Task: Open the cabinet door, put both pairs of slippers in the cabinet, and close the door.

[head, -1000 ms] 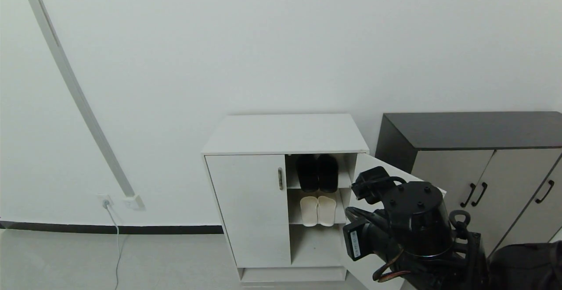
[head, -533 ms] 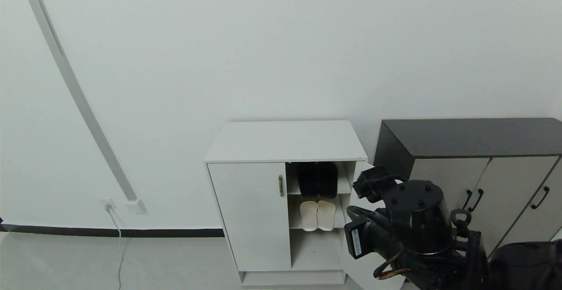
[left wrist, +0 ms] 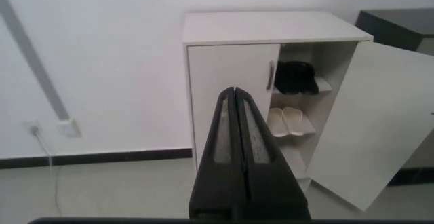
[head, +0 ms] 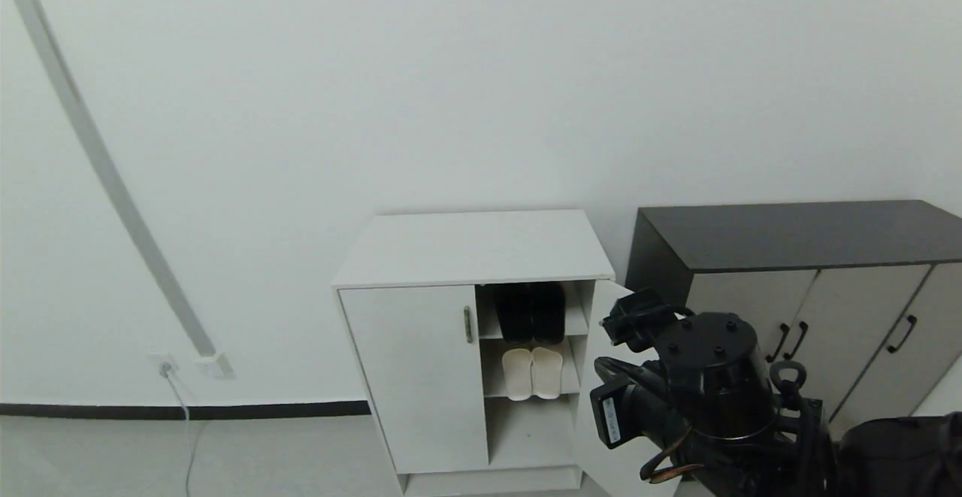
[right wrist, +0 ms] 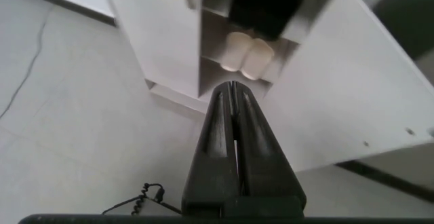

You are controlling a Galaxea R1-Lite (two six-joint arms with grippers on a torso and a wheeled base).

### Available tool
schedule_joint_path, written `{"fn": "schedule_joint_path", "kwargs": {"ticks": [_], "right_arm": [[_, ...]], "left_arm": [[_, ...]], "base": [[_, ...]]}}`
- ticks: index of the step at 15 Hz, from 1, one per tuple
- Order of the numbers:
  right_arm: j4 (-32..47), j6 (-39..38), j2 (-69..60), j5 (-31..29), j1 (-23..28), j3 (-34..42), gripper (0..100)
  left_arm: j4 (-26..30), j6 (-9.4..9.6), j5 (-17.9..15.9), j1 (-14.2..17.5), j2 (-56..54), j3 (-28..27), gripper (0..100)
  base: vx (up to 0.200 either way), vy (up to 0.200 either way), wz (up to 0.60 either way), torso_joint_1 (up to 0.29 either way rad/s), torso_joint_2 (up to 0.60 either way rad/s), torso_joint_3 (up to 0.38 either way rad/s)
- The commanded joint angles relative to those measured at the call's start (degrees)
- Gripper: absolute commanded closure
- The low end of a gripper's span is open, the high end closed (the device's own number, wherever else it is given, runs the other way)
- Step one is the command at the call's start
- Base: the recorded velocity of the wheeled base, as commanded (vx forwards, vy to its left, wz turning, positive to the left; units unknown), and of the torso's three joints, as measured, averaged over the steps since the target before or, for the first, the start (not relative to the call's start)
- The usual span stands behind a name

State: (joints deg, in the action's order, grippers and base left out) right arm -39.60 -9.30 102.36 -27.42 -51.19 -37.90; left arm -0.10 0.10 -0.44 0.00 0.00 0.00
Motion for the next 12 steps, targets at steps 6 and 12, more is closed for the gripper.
{"fn": "schedule_joint_path", "kwargs": {"ticks": [6,12], "right_arm": [[-0.13,-0.01,0.12,-0.01,0.04,0.02,100],[-0.57,0.42,0.38,-0.01,0.04,0.37,100]], "left_arm": [[0.01,-0.01,0.0,0.0,0.0,0.0,100],[0.01,-0.01,0.0,0.0,0.0,0.0,100]], "base": [[0.0,0.0,-0.2,0.003,0.0,-0.001],[0.0,0.0,0.0,0.0,0.0,0.0]]}}
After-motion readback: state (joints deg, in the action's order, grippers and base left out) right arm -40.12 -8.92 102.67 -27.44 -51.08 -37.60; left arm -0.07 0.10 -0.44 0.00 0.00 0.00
